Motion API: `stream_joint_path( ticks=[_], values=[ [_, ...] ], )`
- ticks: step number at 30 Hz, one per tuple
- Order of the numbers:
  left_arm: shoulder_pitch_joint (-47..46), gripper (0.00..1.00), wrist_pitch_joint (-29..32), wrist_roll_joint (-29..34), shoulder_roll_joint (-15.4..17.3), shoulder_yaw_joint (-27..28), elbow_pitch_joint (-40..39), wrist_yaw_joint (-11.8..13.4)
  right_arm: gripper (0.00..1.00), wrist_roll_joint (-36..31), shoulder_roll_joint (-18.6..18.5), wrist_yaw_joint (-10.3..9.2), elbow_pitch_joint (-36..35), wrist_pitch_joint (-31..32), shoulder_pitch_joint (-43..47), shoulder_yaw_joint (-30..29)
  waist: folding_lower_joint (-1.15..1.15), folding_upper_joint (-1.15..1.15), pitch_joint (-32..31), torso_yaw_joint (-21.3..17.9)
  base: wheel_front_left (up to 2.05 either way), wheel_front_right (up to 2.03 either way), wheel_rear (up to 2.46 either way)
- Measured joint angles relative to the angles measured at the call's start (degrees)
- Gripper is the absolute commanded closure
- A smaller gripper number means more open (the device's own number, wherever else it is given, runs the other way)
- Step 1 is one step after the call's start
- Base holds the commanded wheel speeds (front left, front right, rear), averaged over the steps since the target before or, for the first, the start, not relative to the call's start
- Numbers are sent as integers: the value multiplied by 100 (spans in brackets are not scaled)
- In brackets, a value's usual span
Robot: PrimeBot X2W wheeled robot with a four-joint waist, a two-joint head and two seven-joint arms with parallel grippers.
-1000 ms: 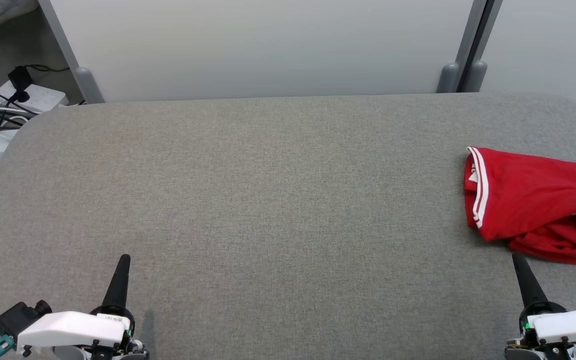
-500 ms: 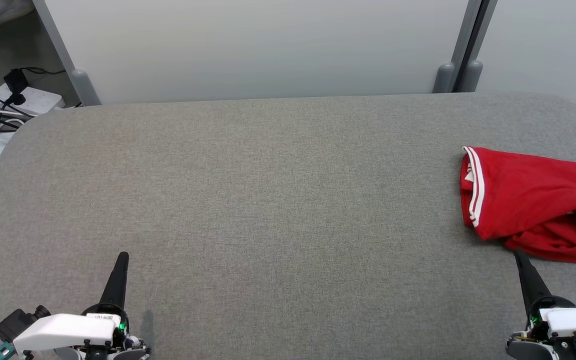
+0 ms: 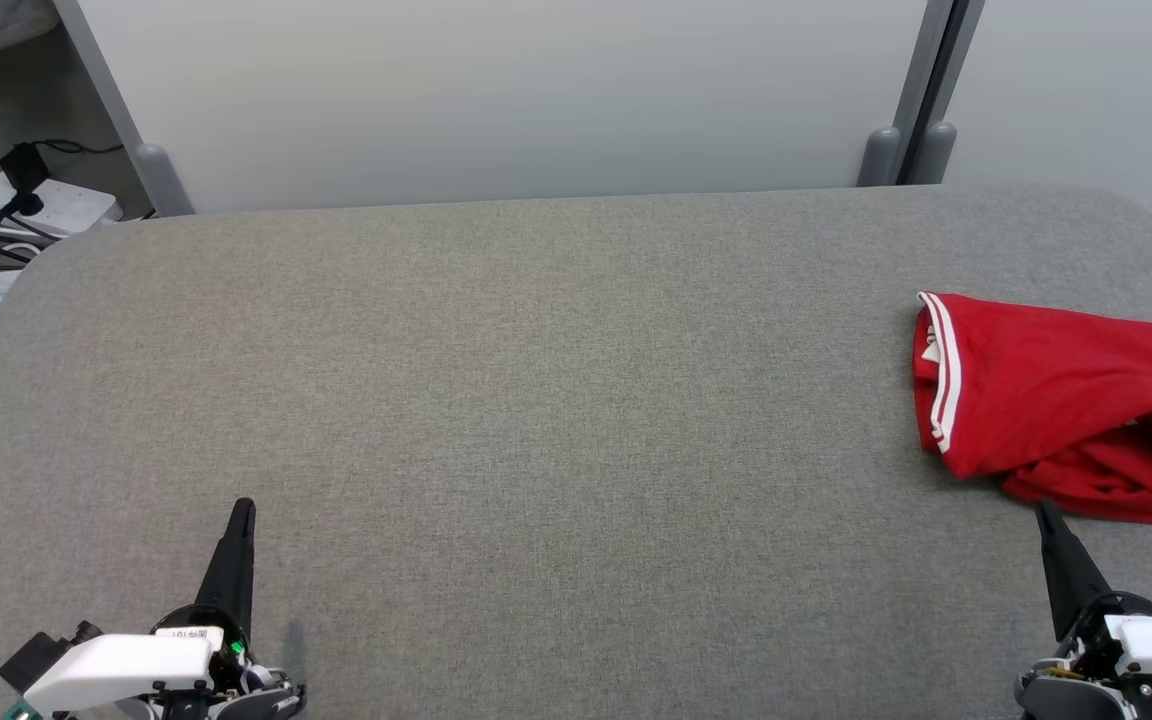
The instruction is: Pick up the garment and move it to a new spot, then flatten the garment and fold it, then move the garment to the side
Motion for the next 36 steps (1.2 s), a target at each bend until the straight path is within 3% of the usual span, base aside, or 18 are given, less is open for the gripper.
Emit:
stream_joint_path(
  ticks=[36],
  values=[
    [-3, 100, 53, -174, -41, 108, 22, -47, 100, 233, 34, 0, 13, 77, -40, -116, 0, 0, -2, -8, 0, 0, 0]
  ],
)
